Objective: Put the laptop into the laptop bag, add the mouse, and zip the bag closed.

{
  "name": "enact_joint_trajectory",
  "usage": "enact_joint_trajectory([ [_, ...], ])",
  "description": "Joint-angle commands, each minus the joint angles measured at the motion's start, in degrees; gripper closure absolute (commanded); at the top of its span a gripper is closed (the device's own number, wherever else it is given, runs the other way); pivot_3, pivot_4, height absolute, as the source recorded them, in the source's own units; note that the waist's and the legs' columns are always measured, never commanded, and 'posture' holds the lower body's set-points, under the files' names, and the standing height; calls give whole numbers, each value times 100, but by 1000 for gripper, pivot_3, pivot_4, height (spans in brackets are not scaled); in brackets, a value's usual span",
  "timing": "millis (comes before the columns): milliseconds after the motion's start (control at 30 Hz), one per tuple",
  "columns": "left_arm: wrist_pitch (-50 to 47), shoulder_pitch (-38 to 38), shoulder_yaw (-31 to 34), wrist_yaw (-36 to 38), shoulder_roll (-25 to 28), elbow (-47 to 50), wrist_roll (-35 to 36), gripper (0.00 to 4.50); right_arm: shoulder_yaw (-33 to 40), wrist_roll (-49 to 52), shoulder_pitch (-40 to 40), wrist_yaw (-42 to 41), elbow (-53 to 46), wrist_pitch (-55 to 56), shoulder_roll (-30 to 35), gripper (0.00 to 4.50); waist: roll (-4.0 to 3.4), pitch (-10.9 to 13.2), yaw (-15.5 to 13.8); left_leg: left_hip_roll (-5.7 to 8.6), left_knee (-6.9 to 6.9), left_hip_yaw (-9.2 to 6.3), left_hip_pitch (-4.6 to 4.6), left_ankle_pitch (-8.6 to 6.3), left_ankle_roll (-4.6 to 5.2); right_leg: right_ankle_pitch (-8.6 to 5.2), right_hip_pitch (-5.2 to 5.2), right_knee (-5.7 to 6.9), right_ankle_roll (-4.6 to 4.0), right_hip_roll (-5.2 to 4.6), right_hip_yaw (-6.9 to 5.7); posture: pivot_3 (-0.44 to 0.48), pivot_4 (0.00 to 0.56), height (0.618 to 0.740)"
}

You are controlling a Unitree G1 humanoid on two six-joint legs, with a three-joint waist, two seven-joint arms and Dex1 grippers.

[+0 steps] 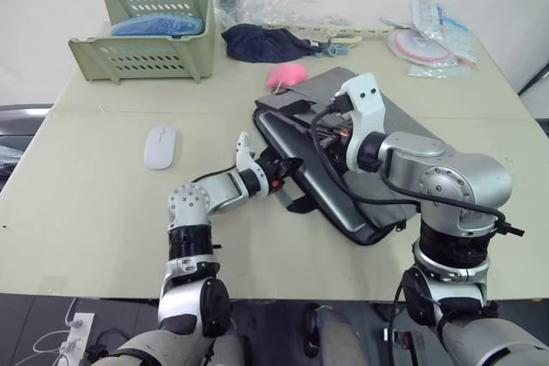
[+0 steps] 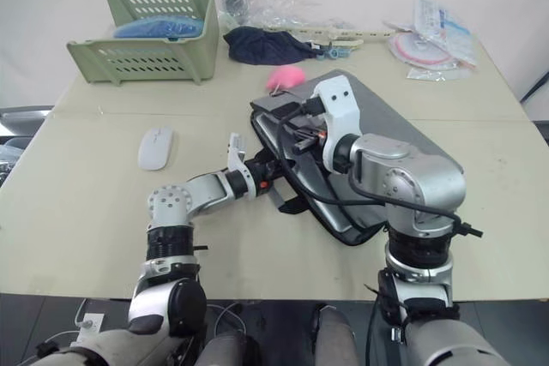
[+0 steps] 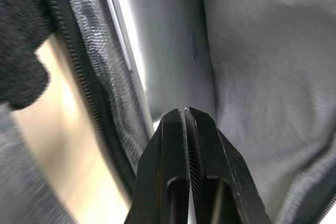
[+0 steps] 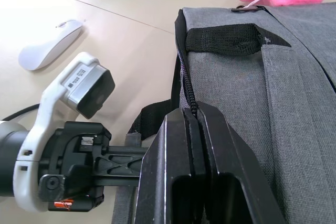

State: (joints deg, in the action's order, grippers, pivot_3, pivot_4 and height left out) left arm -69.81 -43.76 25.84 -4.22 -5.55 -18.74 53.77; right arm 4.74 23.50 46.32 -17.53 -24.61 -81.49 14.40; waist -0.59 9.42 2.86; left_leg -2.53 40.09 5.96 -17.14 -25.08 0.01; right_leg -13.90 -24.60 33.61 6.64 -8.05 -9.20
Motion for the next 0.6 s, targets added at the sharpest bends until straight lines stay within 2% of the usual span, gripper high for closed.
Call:
enact_joint_trajectory([
  [33, 77, -87, -117, 45, -93, -257, -93, 4362, -3, 126, 197, 10, -203, 86, -59, 4500, 0, 0, 0, 0, 0, 0, 0, 0, 0, 0, 0, 0, 0, 0, 0, 0, 150, 740],
  [233, 203, -323, -116, 136, -96, -476, -150, 4362, -1, 131, 186, 16, -236, 86, -79, 4500, 0, 0, -17, 0, 0, 0, 0, 0, 0, 0, 0, -1, 0, 0, -1, 0, 150, 740],
  [600, -282, -166, 95, -190, 171, 353, 77, 4362, 7, 109, 54, 14, -266, 128, -13, 4500, 0, 0, 25, 0, -3, 0, -1, 0, 0, 0, -3, -1, 0, 0, -1, 0, 150, 740],
])
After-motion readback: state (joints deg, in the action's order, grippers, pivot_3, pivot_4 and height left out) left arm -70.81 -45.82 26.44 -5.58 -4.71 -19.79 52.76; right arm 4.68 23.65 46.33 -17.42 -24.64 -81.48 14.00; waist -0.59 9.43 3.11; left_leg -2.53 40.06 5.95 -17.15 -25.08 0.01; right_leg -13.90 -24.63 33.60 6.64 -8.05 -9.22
